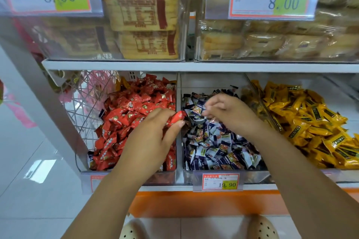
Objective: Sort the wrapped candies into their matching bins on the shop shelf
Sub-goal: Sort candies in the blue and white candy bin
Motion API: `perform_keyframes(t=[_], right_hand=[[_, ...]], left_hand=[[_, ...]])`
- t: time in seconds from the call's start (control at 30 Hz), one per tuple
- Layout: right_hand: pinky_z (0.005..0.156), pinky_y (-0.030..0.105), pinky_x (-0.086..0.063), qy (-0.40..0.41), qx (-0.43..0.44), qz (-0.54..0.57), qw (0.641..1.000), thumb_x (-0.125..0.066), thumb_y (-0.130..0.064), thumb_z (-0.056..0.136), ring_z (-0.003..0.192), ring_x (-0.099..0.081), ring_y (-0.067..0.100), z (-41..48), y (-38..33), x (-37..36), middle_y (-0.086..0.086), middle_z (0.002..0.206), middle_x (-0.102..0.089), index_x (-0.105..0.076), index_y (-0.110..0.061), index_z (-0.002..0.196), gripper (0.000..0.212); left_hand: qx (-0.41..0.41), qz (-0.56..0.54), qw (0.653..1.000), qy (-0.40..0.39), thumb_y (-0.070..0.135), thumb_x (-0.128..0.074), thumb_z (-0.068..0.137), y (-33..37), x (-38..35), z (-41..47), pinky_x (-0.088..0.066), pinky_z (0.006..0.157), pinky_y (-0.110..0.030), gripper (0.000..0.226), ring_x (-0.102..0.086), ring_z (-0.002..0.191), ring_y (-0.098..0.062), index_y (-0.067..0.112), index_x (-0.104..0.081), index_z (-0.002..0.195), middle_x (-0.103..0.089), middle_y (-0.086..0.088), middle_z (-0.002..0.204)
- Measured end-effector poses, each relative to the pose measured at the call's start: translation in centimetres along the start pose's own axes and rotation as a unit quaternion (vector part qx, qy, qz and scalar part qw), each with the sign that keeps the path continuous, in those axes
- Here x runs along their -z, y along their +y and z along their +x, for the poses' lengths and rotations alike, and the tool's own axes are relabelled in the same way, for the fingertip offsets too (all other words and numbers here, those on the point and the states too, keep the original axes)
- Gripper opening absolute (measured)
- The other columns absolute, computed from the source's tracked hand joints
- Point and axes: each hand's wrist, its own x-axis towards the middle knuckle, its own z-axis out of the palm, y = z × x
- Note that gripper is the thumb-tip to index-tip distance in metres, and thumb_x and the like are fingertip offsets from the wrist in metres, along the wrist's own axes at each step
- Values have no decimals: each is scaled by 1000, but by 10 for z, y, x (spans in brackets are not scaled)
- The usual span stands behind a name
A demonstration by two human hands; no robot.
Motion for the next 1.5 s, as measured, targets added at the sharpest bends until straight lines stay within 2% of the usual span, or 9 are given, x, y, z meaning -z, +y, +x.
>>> perform_keyframes(t=[0.2,0.47,0.57,0.63,0.73,0.9,1.07,1.27,1.5], right_hand=[[115,58,8,-93,112,-385,911,-52,-50,90,147,8,27,41,25,-51,-5,160,-8,-37,-31,143,58],[113,60,7,-313,-12,-515,798,-22,-60,97,147,6,21,-4,10,-10,-9,159,-14,-31,-31,147,59],[93,36,-43,-301,-22,-423,854,-34,-42,102,110,-55,18,3,-8,2,1,119,-60,-57,-19,129,42],[79,33,-51,-182,23,-387,904,-43,-11,99,93,-63,22,28,-9,-5,10,110,-67,-66,-8,116,28],[93,36,-50,-104,18,-409,906,-49,5,89,111,-58,27,66,6,-31,15,129,-58,-60,-12,126,43],[112,44,-32,-93,8,-417,904,-71,-26,81,140,-25,35,92,36,-43,10,156,-21,-11,-34,152,93],[76,31,-45,1,4,-336,942,-73,-38,75,96,-57,24,93,38,-46,3,110,-61,-47,-22,120,54],[79,30,-44,29,-27,-321,946,-67,-20,83,99,-59,29,93,42,-53,10,113,-62,-38,-16,138,62],[79,26,-44,-7,-16,-48,999,-75,-26,81,105,-54,14,51,33,-22,-2,114,-56,-61,-16,104,29]], left_hand=[[-1,-36,999,-8,50,-34,91,-5,2,-3,-33,61,-16,25,-50,79,1,33,-51,100,-51,18,82],[24,-42,998,27,52,-35,90,-18,15,-9,-39,60,-18,18,-53,74,-2,39,-46,92,-56,12,76],[26,-50,998,26,50,-36,91,-19,16,-10,-39,58,-23,21,-53,71,-4,36,-50,93,-55,10,74],[21,-45,999,12,54,-34,89,-15,16,-10,-42,64,-23,21,-54,77,-2,38,-48,94,-57,14,81],[8,-41,999,-13,53,-35,90,-10,13,-12,-36,62,-13,17,-50,76,4,42,-45,98,-53,26,82],[26,-51,998,-5,56,-33,88,-14,12,-12,-36,63,-13,22,-52,78,3,43,-46,101,-54,23,85],[33,-46,998,1,56,-33,87,-14,11,-12,-39,67,-14,36,-52,79,3,35,-50,110,-54,22,90],[35,-43,998,-2,53,-36,91,-13,8,-8,-34,62,-15,28,-51,77,3,36,-51,108,-55,18,84],[55,-63,996,-3,53,-39,90,-11,7,-4,-31,50,-19,36,-52,59,-10,34,-55,115,-55,11,66]])
